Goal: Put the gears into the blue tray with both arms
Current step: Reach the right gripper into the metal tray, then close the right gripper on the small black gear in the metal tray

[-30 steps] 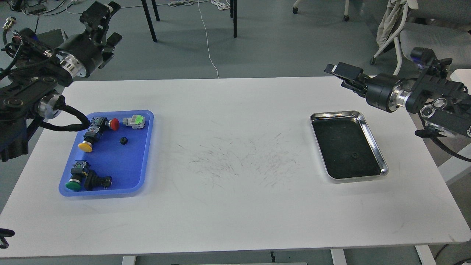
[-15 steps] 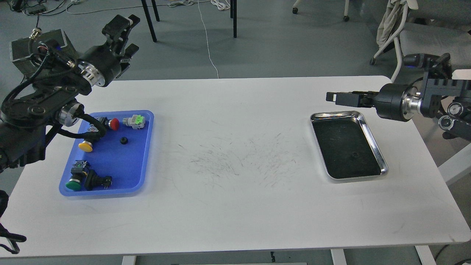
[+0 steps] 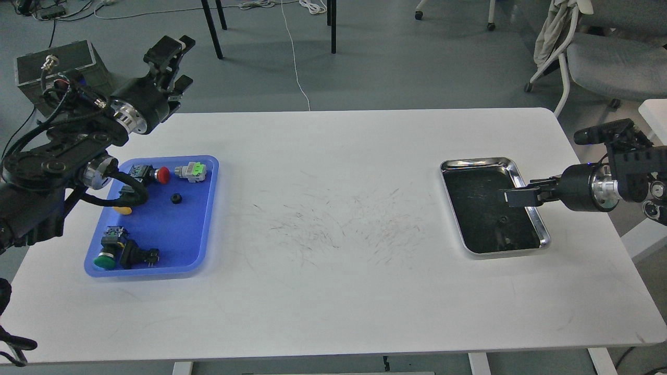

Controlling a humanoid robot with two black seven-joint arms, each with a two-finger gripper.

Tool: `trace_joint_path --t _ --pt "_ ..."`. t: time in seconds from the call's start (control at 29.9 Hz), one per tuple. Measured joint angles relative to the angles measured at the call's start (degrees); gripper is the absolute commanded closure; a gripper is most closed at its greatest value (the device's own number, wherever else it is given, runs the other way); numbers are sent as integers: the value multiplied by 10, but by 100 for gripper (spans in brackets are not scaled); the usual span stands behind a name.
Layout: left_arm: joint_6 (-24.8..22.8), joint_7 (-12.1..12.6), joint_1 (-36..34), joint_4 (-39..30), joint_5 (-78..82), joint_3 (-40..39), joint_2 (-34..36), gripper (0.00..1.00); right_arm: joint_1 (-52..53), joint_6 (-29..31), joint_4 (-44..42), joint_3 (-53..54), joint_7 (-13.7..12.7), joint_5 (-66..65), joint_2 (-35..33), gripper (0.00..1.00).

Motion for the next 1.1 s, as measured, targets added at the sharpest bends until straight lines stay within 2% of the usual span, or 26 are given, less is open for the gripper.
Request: trace_joint_path --t 0.2,0.43,0.87,1.0,1.1 --pt "0 0 7 0 -3 -1 3 1 -21 -2 -62 -8 0 -14 12 19" --pt "1 0 7 1 -5 -4 3 1 -37 -5 -89 -9 0 -15 42 19" --pt "2 0 7 1 -6 -5 6 1 -49 -7 -90 -10 8 -16 64 21" --pt "9 0 7 2 -6 -5 6 1 -52 -7 -88 -10 9 -16 65 28" --pt "11 0 7 2 -7 -5 6 1 -53 -7 -88 -10 11 -17 65 29"
